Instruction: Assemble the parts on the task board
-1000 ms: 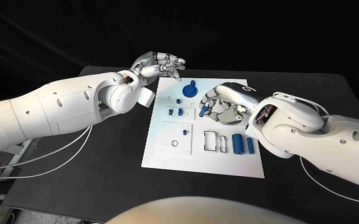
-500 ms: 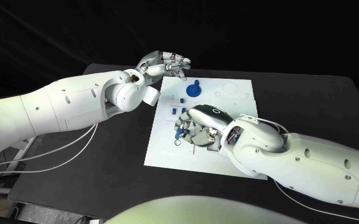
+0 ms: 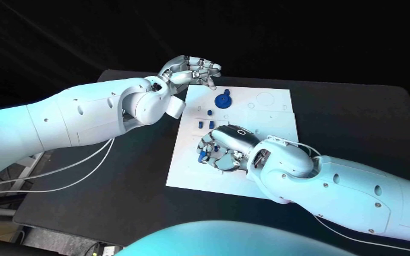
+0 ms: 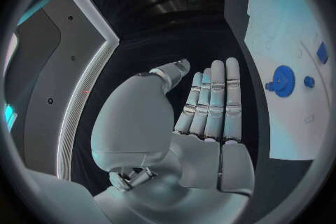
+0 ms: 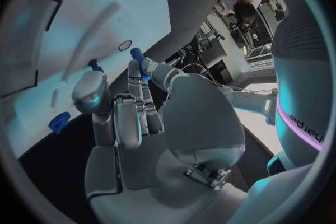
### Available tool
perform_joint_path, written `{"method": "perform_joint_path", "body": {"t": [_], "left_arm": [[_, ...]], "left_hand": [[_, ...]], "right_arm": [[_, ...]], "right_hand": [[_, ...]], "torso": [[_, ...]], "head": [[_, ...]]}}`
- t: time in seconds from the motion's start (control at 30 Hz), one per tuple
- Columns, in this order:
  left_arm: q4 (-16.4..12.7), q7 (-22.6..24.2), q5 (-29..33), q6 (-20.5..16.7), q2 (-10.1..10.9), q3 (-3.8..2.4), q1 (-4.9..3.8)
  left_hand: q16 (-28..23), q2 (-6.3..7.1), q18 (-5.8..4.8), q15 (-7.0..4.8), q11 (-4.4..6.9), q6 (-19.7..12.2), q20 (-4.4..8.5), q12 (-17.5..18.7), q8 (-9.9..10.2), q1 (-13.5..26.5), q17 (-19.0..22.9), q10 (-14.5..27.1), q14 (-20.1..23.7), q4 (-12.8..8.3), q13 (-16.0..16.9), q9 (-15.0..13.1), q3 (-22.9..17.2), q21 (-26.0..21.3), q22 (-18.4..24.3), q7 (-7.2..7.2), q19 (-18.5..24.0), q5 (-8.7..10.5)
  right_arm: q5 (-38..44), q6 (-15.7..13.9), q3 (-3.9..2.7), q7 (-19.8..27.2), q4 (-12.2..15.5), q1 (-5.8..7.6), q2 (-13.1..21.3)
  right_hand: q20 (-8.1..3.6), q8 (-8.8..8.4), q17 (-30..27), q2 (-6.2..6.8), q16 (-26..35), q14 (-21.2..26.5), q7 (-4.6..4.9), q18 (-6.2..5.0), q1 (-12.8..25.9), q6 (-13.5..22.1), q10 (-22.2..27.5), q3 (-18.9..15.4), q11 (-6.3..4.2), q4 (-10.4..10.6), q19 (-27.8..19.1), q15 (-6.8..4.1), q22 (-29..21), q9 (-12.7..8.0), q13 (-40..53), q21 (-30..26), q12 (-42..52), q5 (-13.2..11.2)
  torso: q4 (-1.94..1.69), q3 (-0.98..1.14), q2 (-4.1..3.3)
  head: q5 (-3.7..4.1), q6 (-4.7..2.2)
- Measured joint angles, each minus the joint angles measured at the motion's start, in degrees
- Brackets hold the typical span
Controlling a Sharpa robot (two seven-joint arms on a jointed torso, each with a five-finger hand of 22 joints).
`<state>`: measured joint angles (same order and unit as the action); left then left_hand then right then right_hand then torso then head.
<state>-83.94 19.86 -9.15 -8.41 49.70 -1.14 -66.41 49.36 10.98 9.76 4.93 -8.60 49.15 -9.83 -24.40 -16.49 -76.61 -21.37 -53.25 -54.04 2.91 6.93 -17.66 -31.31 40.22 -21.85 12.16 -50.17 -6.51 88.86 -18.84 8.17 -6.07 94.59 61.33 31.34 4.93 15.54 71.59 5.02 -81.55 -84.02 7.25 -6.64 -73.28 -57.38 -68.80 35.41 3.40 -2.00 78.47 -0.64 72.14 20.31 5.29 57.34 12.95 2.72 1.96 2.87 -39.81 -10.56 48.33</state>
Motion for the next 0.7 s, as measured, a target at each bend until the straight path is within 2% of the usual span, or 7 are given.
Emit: {"method": "perform_joint_path", "body": {"t": [0.7], "left_arm": [[-0.10,-0.03,0.00,0.05,0.15,0.00,0.02]], "left_hand": [[0.00,0.00,0.00,0.00,0.00,0.00,0.00,0.00,0.00,0.00,0.00,0.00,0.00,0.00,0.00,-0.05,0.00,0.00,-0.01,0.00,0.00,0.00]], "right_arm": [[2.48,1.28,0.05,-0.25,-0.86,-0.16,0.45]], "right_hand": [[0.00,0.01,0.08,0.23,0.00,0.00,0.00,0.00,0.08,0.39,0.00,-0.07,0.00,-0.06,0.00,0.00,0.16,0.05,0.05,0.00,0.00,-0.10]], "torso": [[0.10,0.03,0.06]], "head": [[-0.25,0.42]]}}
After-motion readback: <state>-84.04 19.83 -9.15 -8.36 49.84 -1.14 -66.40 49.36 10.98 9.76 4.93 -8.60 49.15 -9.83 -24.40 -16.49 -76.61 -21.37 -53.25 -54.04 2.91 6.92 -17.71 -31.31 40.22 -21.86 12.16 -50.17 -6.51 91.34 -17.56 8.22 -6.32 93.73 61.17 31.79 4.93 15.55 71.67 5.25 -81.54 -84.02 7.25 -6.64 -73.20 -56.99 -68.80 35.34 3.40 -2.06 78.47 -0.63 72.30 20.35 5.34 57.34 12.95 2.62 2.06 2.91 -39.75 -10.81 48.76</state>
